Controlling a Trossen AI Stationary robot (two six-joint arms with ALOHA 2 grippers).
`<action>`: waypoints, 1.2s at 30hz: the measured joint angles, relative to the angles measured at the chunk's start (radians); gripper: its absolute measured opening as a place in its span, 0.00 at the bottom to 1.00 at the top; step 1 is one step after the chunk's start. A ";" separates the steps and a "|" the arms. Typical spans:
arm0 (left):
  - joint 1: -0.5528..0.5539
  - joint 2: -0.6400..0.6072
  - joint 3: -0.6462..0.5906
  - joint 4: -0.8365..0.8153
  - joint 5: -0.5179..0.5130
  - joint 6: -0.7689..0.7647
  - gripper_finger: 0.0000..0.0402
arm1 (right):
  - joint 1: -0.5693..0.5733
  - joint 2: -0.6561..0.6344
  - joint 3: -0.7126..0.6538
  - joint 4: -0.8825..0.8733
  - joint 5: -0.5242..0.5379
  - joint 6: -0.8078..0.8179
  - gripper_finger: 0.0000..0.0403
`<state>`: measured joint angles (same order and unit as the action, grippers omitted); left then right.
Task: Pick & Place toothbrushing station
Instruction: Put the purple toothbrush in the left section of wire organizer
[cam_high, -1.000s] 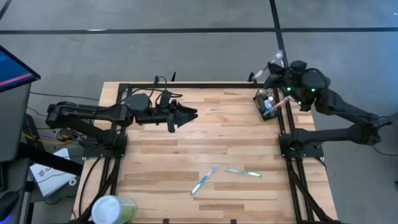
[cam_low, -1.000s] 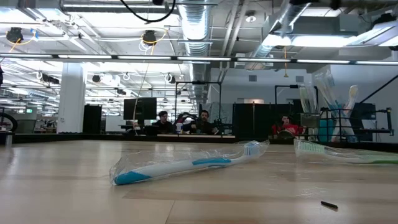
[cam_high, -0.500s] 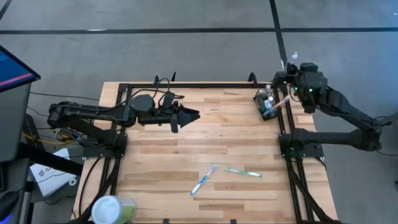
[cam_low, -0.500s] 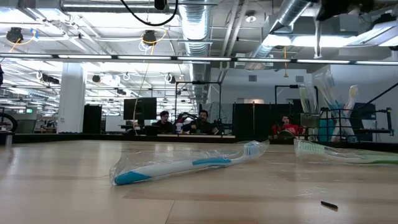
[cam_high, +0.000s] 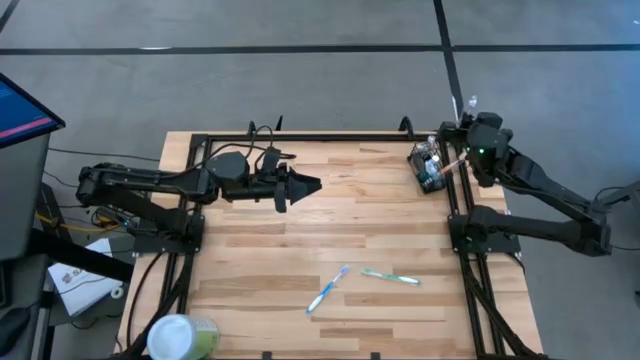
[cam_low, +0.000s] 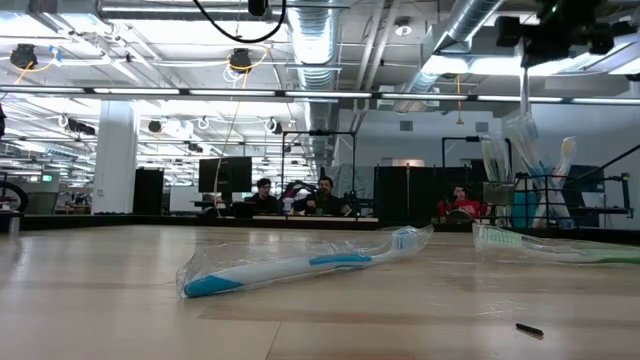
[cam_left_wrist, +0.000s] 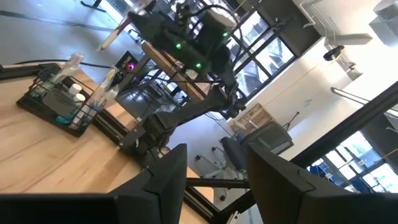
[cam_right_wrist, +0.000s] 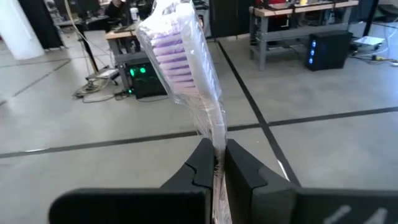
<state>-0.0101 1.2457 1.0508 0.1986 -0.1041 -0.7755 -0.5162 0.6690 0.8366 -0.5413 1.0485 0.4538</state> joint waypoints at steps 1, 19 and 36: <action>0.000 0.000 0.000 0.000 0.000 0.000 0.39 | -0.004 -0.003 -0.017 0.009 -0.001 0.000 0.02; 0.008 0.000 0.000 0.000 0.001 -0.018 0.39 | -0.150 -0.004 -0.261 0.323 -0.108 -0.068 0.02; 0.012 0.015 0.001 -0.008 0.002 -0.015 0.39 | -0.252 0.138 -0.357 0.552 -0.281 -0.071 0.02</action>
<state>0.0016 1.2612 1.0519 0.1903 -0.1020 -0.7902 -0.7684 0.8070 0.4793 0.0109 0.7673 0.3832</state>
